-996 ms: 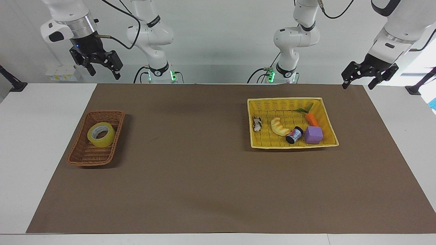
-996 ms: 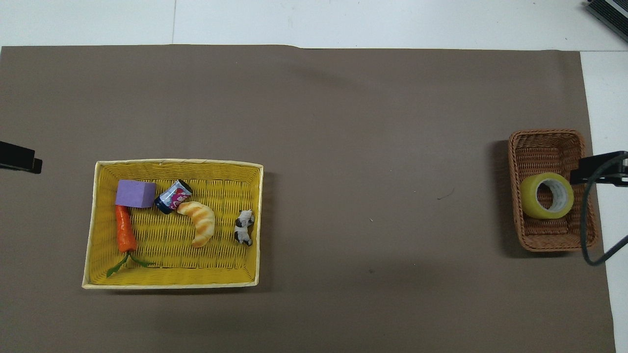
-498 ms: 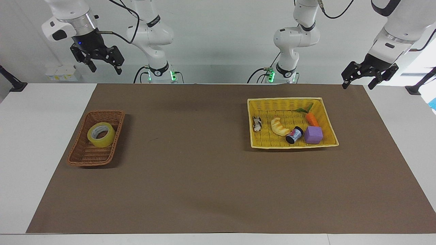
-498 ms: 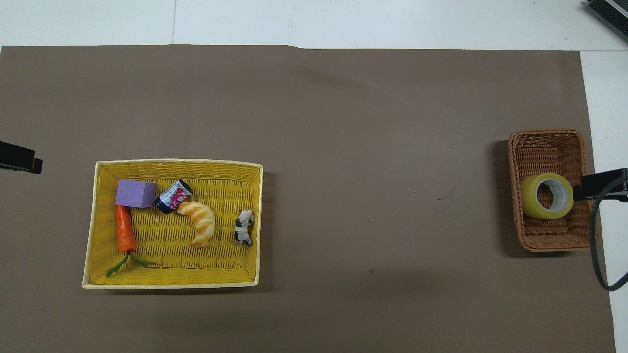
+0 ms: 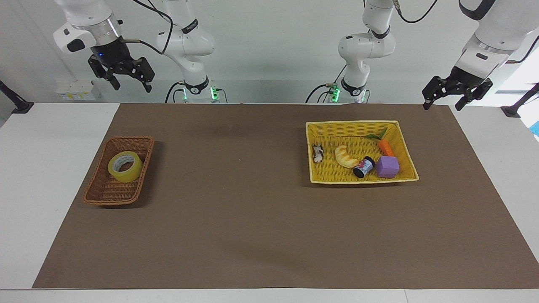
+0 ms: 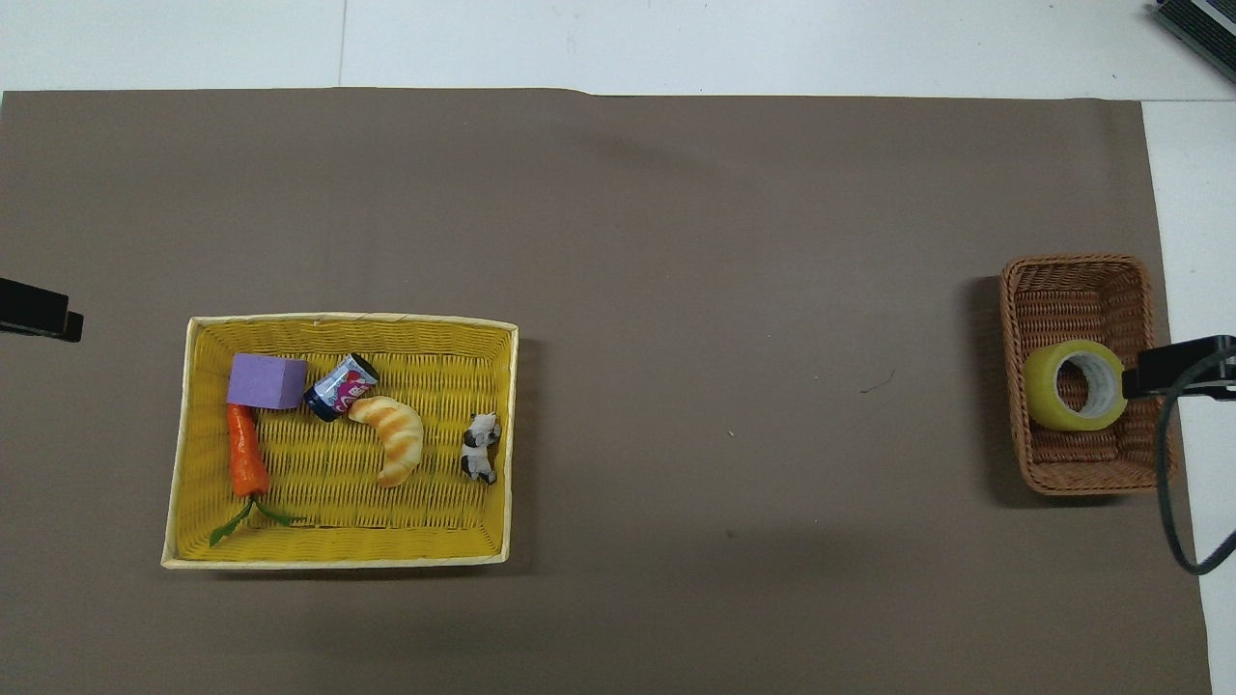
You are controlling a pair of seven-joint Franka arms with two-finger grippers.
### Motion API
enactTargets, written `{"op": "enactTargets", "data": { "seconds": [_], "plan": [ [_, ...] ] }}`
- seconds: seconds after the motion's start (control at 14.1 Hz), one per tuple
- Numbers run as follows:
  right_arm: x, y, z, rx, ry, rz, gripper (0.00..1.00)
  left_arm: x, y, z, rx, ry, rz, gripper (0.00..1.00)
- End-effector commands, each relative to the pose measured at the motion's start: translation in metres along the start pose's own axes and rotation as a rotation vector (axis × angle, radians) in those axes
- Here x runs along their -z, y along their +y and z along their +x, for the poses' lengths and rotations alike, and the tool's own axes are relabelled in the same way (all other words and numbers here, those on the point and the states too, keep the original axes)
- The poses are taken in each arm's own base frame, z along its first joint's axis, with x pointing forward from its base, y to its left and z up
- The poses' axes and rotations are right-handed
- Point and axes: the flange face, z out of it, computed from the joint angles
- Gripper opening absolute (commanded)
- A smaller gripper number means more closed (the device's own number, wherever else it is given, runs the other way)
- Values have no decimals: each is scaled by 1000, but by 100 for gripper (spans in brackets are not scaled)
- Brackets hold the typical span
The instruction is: Move tape to another basket
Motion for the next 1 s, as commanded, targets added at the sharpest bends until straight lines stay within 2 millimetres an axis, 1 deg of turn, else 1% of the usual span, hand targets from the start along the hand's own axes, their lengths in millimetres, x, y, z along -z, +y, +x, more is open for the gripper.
{"op": "enactTargets", "data": {
  "seconds": [0.0,0.93],
  "plan": [
    [0,4,-3,20,10,-5,100,1,-2,-7,0,-4,-12,100],
    [1,5,0,20,33,-4,100,1,-2,-7,0,-6,-12,100]
  ]
}}
